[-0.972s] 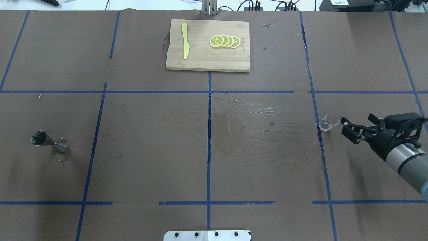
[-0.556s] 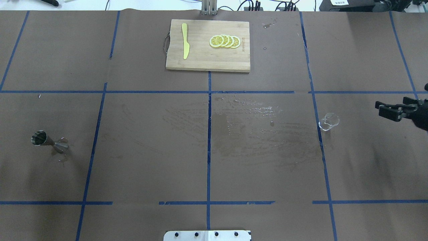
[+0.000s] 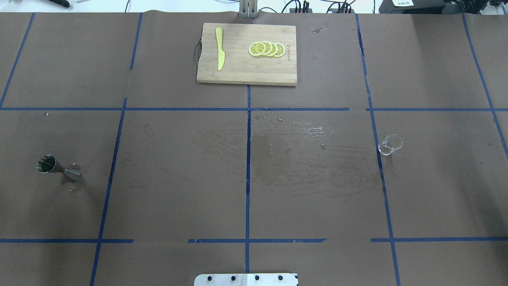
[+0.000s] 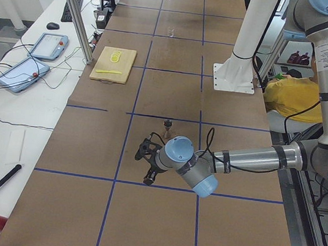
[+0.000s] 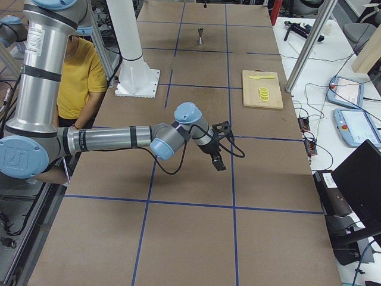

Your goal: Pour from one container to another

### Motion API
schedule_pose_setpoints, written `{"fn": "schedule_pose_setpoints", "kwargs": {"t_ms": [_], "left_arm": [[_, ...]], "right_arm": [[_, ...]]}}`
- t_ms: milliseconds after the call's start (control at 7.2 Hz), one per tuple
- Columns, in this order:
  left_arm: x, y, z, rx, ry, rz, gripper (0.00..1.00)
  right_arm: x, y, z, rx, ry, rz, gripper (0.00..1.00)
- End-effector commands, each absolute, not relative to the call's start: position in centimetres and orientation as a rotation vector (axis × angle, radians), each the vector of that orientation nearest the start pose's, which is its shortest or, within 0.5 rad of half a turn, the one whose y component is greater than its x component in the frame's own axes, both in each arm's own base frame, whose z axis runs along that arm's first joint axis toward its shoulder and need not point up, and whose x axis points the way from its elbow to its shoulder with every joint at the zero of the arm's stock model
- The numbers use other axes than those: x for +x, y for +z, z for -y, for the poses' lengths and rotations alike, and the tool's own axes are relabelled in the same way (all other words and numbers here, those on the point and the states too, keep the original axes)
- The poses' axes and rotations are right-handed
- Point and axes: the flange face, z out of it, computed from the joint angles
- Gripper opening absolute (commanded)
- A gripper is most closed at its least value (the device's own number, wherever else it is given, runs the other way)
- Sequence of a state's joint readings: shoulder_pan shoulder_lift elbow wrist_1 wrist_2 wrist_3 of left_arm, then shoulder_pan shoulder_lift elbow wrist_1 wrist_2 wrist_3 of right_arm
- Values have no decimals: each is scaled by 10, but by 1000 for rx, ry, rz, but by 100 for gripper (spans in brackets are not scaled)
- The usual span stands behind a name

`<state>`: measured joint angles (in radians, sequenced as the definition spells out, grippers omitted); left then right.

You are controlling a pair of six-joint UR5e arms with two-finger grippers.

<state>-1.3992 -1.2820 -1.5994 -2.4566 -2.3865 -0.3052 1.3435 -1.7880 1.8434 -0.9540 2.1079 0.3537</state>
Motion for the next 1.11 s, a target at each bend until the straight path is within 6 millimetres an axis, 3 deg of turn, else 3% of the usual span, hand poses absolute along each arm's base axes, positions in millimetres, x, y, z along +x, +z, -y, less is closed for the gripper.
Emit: {"fn": "schedule_pose_setpoints", "kwargs": {"t_ms": [0, 139, 278, 556, 833, 972], "left_arm": [[12, 668, 380, 353, 194, -956, 100], [13, 666, 378, 294, 187, -965, 100], [8, 656, 381, 252, 184, -954, 100], [-27, 648, 392, 259, 197, -838, 100], [-49, 642, 395, 328, 270, -731, 100], [-80, 640, 391, 316, 194, -717, 100]], "right_arm": [[20, 602, 424, 283, -139, 808, 100], [28, 630, 417, 220, -200, 860, 100], [26, 631, 417, 192, -209, 857, 100], [20, 634, 418, 174, -220, 838, 100], [12, 628, 434, 174, -238, 794, 100], [12, 618, 445, 165, -232, 795, 100]]}}
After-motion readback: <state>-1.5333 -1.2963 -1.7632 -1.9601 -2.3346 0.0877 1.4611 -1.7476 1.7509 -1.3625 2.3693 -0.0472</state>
